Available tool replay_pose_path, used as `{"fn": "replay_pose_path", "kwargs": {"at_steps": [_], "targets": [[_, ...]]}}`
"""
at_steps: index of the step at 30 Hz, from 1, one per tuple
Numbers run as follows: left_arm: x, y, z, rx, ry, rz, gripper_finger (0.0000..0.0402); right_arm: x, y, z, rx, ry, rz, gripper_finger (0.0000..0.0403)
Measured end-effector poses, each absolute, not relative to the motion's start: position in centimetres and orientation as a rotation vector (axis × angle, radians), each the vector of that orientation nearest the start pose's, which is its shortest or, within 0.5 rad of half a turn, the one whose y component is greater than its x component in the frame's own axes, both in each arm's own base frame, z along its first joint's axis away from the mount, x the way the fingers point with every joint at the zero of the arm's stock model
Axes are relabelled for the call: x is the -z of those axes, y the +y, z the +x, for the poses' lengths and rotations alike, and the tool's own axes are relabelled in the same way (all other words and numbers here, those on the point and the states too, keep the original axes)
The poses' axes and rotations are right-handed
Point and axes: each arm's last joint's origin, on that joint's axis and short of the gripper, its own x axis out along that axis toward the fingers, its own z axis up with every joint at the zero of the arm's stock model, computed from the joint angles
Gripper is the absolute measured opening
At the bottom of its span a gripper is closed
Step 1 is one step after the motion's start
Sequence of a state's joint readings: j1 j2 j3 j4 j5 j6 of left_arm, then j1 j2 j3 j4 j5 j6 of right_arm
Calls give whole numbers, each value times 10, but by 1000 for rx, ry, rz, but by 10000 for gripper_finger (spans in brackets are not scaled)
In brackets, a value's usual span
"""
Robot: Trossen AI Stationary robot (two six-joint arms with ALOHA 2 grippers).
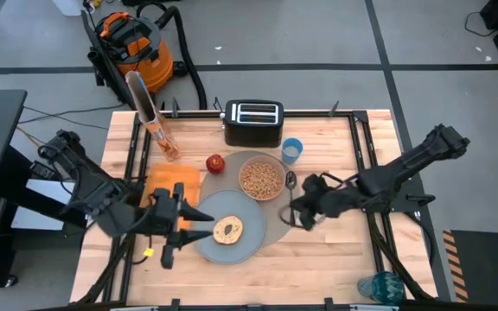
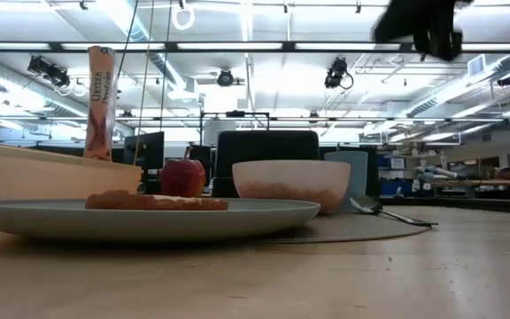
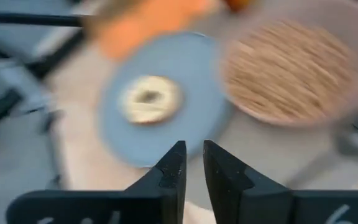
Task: Arrange a breakfast setting
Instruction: Return to Home Position
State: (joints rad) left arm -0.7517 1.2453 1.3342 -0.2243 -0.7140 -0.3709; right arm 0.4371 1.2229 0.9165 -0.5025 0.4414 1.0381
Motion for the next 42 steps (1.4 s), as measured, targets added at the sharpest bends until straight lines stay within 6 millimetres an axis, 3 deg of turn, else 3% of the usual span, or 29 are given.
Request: {"fn": "replay_pose_path", "kwargs": {"at_steps": [5,9,11,18,25,30,33,38,42], "targets": [[-423,-153,218,87,127,-268,99,-298,107,221,42,474,529,32],[-420,-137,236,116,136,-217,22,-306,110,223,-209,359,490,8],[-421,-125,242,88,130,-195,10,-306,109,225,-271,315,459,9],[-423,-87,253,-144,97,-197,39,-304,97,230,-190,281,280,46],[-422,-77,257,-187,97,-254,42,-305,94,234,-145,239,235,50],[-418,-68,259,-289,129,-119,43,-317,77,238,3,113,121,50],[-415,-62,250,-306,208,-14,43,-326,66,234,-57,80,114,50],[-423,-44,211,-312,287,45,43,-339,51,212,-161,78,85,50],[-438,-34,182,-224,240,94,43,-347,40,191,-127,75,9,51]]}}
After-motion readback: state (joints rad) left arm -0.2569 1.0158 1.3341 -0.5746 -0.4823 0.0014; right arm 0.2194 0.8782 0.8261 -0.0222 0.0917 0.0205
